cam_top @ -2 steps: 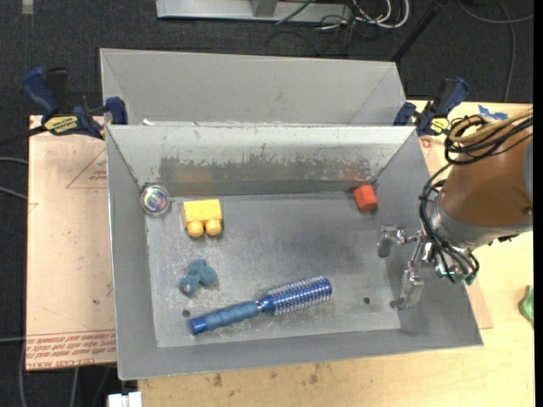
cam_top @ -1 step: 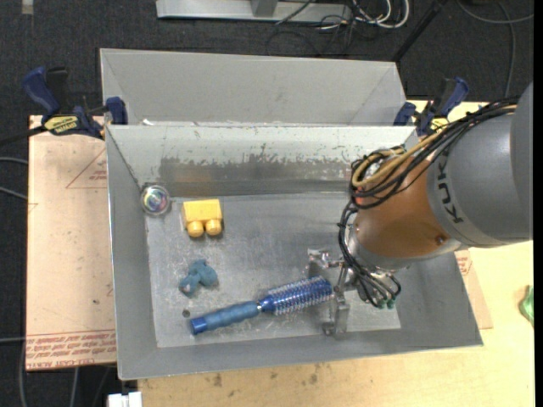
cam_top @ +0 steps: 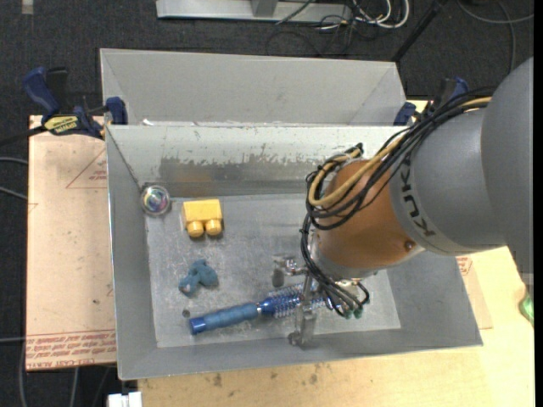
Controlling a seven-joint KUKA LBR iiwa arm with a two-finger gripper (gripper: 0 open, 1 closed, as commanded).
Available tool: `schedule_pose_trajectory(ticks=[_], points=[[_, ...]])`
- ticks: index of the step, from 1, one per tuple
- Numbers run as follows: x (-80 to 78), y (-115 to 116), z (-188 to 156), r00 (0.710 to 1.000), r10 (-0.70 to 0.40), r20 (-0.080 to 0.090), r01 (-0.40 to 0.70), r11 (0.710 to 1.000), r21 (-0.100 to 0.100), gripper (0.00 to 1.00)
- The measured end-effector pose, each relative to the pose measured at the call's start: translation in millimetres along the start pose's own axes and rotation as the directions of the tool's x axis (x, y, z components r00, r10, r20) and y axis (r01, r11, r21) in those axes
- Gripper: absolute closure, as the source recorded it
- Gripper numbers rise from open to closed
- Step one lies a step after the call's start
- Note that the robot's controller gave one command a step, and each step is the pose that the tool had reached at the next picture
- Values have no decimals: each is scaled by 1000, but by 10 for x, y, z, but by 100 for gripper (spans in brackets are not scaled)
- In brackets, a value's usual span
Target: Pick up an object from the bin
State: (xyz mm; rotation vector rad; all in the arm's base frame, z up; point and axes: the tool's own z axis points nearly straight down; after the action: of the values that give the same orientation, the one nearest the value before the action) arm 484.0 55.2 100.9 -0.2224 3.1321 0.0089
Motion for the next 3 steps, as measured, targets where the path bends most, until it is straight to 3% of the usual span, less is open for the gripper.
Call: schedule_pose_trajectory(ticks=[1, 2, 3], points=[[31, -83, -90, 966, -258, -1, 258, 966, 4, 0], [-95, -94, 301, 927, -375, 8, 375, 927, 8, 0], [-113, -88, 294, 927, -376, 13, 376, 927, 9, 0]])
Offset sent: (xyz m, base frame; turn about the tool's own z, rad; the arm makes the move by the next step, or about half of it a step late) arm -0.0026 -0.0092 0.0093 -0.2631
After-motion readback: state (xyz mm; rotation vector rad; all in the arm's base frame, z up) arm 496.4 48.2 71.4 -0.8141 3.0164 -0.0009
